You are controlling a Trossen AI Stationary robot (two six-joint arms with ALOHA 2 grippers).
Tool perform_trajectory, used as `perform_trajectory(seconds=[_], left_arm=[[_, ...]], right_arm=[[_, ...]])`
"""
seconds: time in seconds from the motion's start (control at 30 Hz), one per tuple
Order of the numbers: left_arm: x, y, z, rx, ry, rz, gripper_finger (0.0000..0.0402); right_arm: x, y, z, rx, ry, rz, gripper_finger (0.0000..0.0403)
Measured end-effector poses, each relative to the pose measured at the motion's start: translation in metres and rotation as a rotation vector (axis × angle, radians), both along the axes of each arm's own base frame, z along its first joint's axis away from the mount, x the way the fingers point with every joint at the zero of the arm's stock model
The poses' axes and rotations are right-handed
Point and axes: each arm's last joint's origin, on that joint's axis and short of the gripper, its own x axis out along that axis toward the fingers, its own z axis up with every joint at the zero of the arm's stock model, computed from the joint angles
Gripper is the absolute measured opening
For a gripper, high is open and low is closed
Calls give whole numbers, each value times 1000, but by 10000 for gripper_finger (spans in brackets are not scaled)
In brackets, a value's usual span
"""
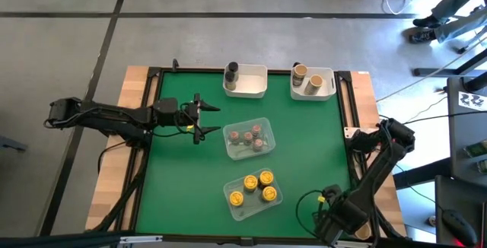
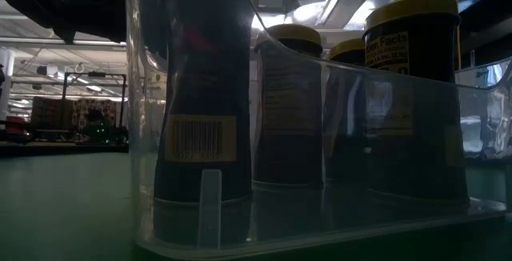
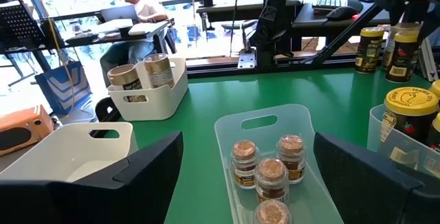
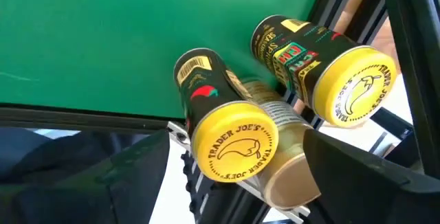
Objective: Sort spices by type
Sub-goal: Put the bottom yellow seasoning bottle into the bottom transparent bin
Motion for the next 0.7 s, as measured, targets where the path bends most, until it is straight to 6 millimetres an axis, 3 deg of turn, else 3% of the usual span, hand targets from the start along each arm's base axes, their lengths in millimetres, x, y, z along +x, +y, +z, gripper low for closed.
perform_trajectory(seconds=[0.17, 0.7], left_arm=[[0, 0, 0, 0, 4, 0, 314], [0, 0, 0, 0, 4, 0, 314]], right_arm=[[-5, 5, -1, 0, -9, 15, 333], [2, 21, -32, -45, -6, 58, 333]])
